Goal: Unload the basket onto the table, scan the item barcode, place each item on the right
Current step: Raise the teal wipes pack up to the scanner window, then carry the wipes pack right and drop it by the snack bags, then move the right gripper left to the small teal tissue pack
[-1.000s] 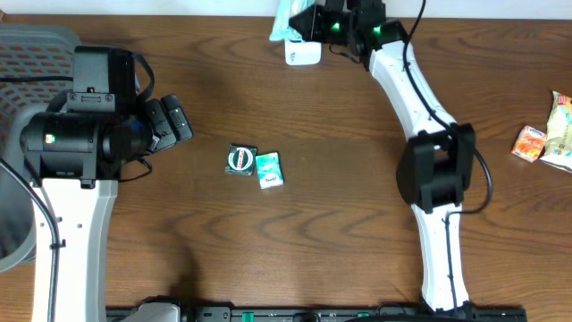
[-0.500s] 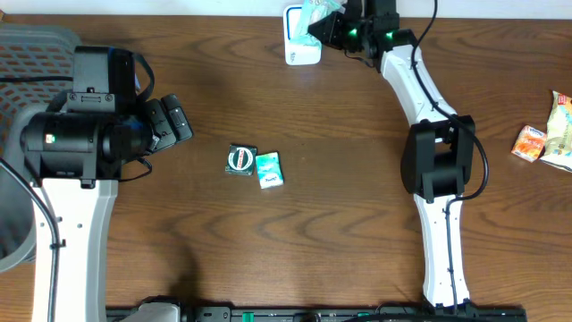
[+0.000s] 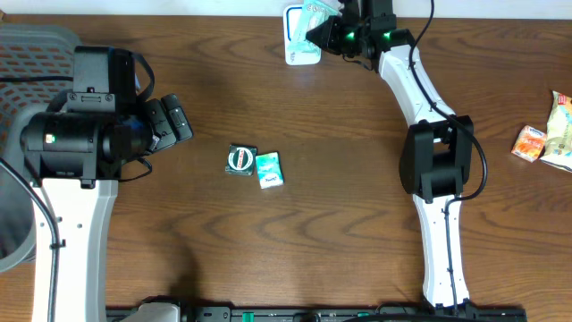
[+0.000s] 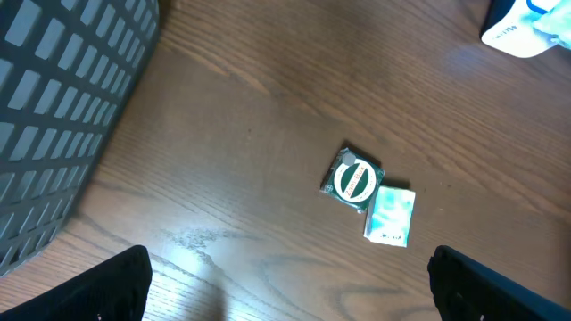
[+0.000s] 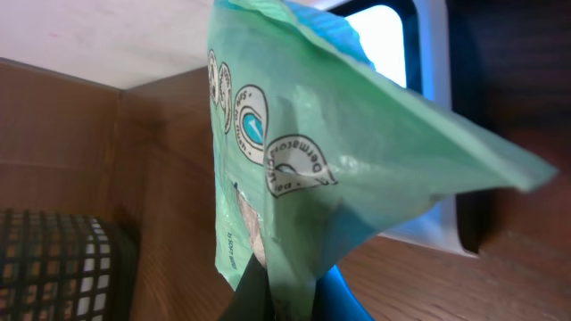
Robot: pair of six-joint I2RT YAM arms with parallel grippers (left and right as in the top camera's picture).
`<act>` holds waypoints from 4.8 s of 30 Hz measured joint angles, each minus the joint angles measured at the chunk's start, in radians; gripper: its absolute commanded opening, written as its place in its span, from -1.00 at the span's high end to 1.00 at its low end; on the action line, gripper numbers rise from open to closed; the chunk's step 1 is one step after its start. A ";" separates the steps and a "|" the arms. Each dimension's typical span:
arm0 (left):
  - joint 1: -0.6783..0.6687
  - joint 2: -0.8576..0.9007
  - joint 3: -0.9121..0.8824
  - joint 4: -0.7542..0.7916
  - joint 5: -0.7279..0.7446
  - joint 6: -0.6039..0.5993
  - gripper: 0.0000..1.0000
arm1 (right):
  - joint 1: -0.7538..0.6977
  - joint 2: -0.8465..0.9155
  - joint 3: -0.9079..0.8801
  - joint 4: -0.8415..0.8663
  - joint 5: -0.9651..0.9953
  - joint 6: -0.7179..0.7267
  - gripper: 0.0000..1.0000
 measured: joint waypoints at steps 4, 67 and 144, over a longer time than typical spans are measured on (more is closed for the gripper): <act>0.000 0.000 0.000 0.000 0.000 0.000 -0.96 | -0.012 -0.001 0.000 -0.060 0.029 -0.005 0.98; 0.000 0.000 0.000 0.000 0.000 0.000 -0.96 | -0.574 -0.272 -0.034 -0.854 0.411 -0.407 -0.15; 0.000 0.000 0.000 0.000 0.000 0.000 -0.95 | 0.359 -0.270 -0.297 -0.964 0.494 -0.328 0.07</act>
